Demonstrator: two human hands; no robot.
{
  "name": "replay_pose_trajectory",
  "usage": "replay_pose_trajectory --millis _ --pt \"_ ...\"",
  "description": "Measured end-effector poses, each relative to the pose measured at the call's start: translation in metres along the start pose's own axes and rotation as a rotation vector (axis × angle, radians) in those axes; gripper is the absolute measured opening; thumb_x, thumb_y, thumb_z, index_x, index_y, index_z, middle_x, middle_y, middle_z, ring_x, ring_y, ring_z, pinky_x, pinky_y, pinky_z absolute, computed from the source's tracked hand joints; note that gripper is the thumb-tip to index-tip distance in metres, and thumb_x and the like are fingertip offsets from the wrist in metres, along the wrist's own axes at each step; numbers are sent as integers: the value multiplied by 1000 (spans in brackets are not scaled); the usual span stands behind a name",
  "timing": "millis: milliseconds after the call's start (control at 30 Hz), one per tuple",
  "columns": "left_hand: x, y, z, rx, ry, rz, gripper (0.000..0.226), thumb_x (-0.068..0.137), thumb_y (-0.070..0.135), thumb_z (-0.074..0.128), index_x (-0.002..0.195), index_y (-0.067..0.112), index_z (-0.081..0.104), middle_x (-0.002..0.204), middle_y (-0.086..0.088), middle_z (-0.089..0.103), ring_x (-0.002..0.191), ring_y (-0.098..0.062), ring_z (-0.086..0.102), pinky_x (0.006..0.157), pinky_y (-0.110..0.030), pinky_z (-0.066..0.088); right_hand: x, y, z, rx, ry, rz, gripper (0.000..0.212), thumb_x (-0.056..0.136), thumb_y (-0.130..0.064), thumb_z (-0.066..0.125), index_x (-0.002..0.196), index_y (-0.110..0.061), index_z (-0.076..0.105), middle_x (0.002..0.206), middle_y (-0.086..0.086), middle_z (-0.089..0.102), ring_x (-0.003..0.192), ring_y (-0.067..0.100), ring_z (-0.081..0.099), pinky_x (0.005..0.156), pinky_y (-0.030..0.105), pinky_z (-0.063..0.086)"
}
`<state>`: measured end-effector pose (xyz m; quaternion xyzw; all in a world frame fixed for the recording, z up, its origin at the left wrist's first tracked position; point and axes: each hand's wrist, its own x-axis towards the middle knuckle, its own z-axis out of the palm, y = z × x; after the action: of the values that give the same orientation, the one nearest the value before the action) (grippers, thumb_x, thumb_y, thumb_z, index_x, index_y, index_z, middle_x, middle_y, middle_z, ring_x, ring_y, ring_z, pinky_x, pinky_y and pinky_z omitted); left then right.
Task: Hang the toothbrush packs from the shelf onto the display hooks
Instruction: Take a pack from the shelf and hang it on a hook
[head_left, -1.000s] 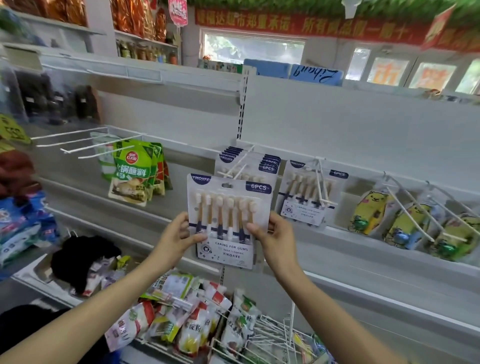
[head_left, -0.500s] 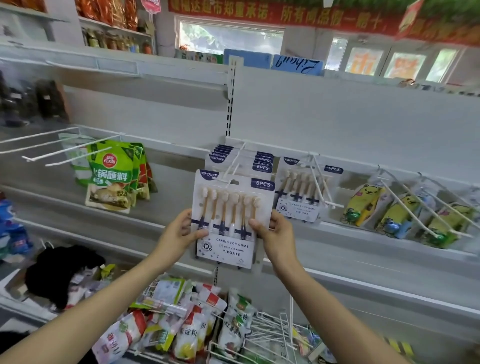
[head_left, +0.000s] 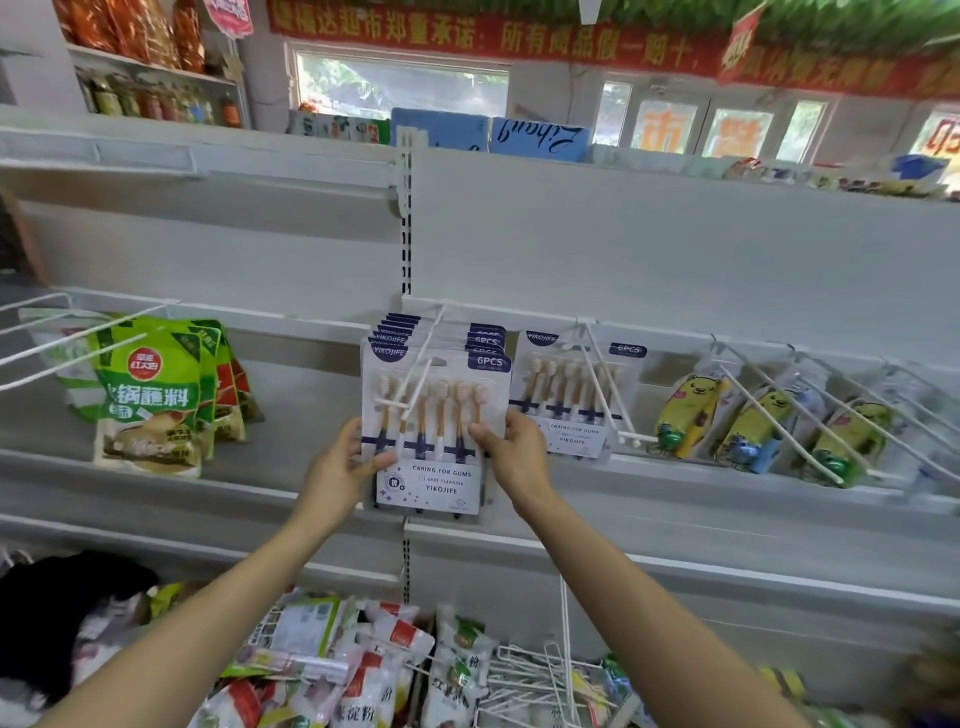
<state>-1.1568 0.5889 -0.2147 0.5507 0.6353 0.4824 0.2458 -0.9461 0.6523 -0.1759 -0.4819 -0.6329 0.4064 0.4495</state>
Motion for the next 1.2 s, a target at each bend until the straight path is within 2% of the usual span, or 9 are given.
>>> replay_pose_trajectory --millis 133,200,267,367,500,633,833,1100,1200 --pt "-7 0 3 48 30 4 41 90 40 65 125 40 43 108 19 63 88 1 63 76 -29 53 -1 0 -2 -12 -9 -9 16 90 -26 71 98 -12 67 96 3 75 91 20 71 87 50 56" --pt "-11 0 4 130 69 -6 55 89 44 65 136 33 37 117 11 60 87 -4 64 73 -33 54 -4 -2 -8 -66 -47 -19 21 91 -31 70 103 -14 67 101 0 74 94 17 70 87 42 57" --pt "-17 -1 6 196 172 13 69 88 36 70 142 26 29 131 2 50 101 -14 61 84 -40 54 -7 -1 -17 -169 -87 -38 34 90 -40 69 111 -13 63 101 -5 69 95 15 66 79 28 52" --pt "-31 3 11 391 264 258 56 87 16 66 136 18 40 136 -4 43 124 -23 46 100 -40 43 -13 10 -39 -308 -88 -73 51 89 -44 69 126 -11 55 111 -2 65 102 14 61 85 23 47" --pt "-47 11 27 655 11 567 48 88 28 51 136 29 47 139 7 49 129 -14 45 106 -34 39 -35 31 -82 -610 -138 -278 49 95 -34 64 137 -12 51 131 4 60 121 20 55 103 35 45" --pt "-49 26 62 712 -197 737 51 93 41 50 142 31 45 140 12 50 130 -9 46 112 -30 35 -64 46 -126 -856 -175 -435 48 95 -27 62 140 -14 50 141 5 55 130 25 50 107 39 43" --pt "-55 73 131 622 -291 865 54 93 54 50 141 30 48 139 10 53 126 -10 49 107 -31 40 -111 63 -203 -1026 -123 -445 53 93 -30 60 142 -17 46 145 3 51 128 28 51 105 43 45" --pt "-90 132 249 533 -353 923 61 86 52 66 141 35 44 139 11 53 126 -11 50 105 -34 45 -176 93 -329 -1074 -26 -382 59 89 -31 64 143 -19 46 145 0 51 135 22 46 110 37 40" --pt "-111 160 297 526 -376 947 60 87 56 61 141 34 45 138 10 53 125 -12 52 103 -36 47 -201 107 -383 -1095 -10 -356 60 90 -35 63 144 -20 44 145 -1 49 135 21 45 111 38 40"
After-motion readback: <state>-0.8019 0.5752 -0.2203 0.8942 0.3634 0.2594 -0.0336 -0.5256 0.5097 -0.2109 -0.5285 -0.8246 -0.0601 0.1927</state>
